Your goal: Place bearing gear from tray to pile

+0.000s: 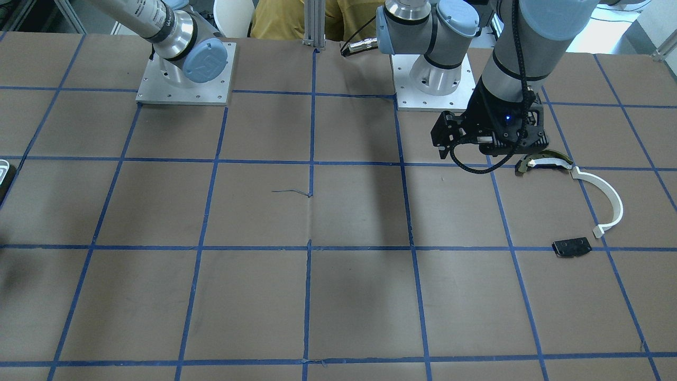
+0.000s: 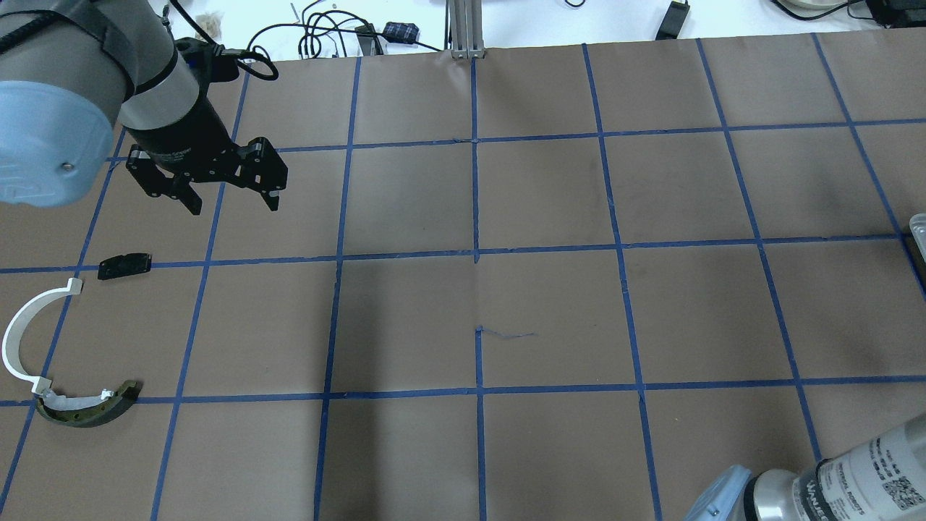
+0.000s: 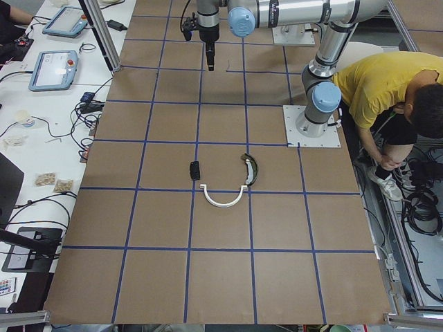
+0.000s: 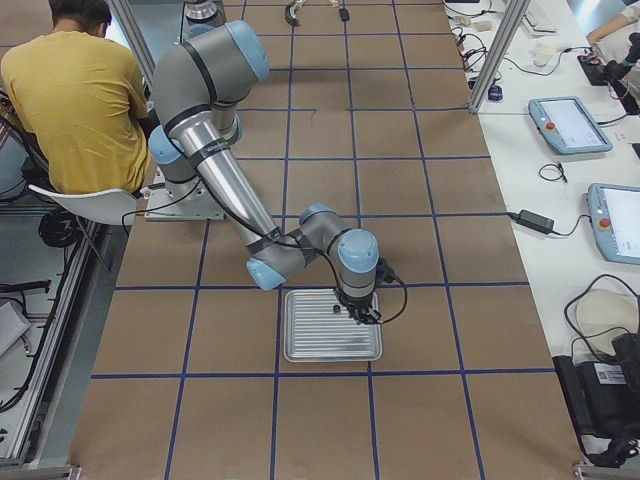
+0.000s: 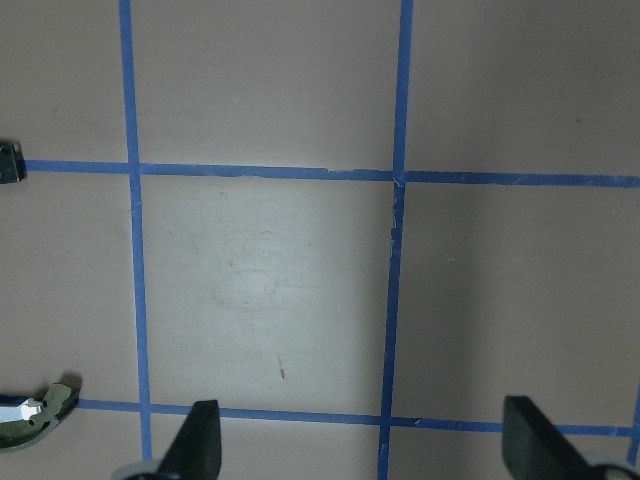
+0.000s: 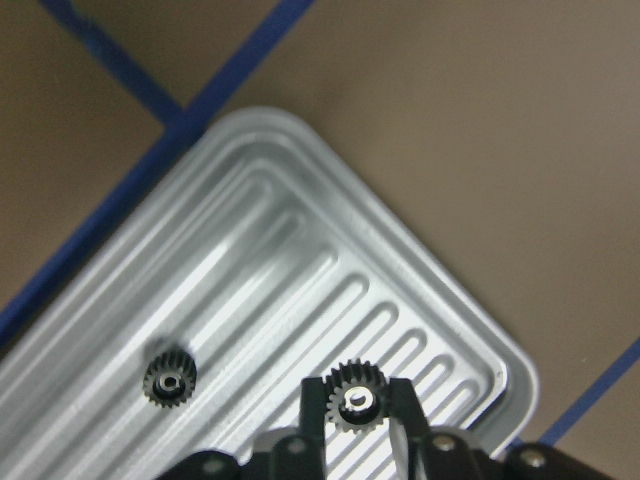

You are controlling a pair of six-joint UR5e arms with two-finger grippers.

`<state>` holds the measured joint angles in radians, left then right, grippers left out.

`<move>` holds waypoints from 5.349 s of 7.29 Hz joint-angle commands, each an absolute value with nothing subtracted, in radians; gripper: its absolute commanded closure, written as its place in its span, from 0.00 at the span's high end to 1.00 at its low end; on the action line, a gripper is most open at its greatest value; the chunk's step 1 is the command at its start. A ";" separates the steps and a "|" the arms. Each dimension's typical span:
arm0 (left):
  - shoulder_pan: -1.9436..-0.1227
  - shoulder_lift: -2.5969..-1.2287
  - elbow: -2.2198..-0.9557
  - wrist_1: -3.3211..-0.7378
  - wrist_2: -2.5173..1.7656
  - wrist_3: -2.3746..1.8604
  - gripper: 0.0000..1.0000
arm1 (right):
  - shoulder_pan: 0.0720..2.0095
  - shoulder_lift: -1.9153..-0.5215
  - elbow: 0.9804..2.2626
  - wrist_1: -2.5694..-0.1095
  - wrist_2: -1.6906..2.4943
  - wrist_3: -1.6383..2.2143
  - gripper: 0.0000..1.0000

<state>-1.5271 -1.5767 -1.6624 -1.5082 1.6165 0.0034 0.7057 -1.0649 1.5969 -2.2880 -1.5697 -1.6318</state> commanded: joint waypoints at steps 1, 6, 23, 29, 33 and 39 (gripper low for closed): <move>-1.522 -1.559 -1.658 -1.520 1.608 0.014 1.00 | 0.890 -1.210 1.589 -2.144 -1.548 -1.298 0.01; -1.523 -1.552 -1.670 -1.523 1.582 0.031 1.00 | 1.617 -1.226 1.592 -2.036 -1.551 0.084 0.00; -1.802 -1.948 -1.695 -1.103 1.568 -0.049 1.00 | 0.769 -1.179 1.586 -1.857 -1.577 -0.946 1.00; -1.822 -2.088 -1.741 -1.023 1.572 -0.005 0.98 | 0.663 -0.993 1.614 -2.092 -1.591 -0.992 0.99; -1.822 -2.091 -1.741 -1.028 1.575 -0.012 0.32 | 0.663 -0.991 1.618 -2.092 -1.589 -0.994 0.67; -1.722 -2.001 -1.634 -1.223 1.648 -0.003 0.00 | 0.663 -0.970 1.605 -2.092 -1.624 -0.993 0.09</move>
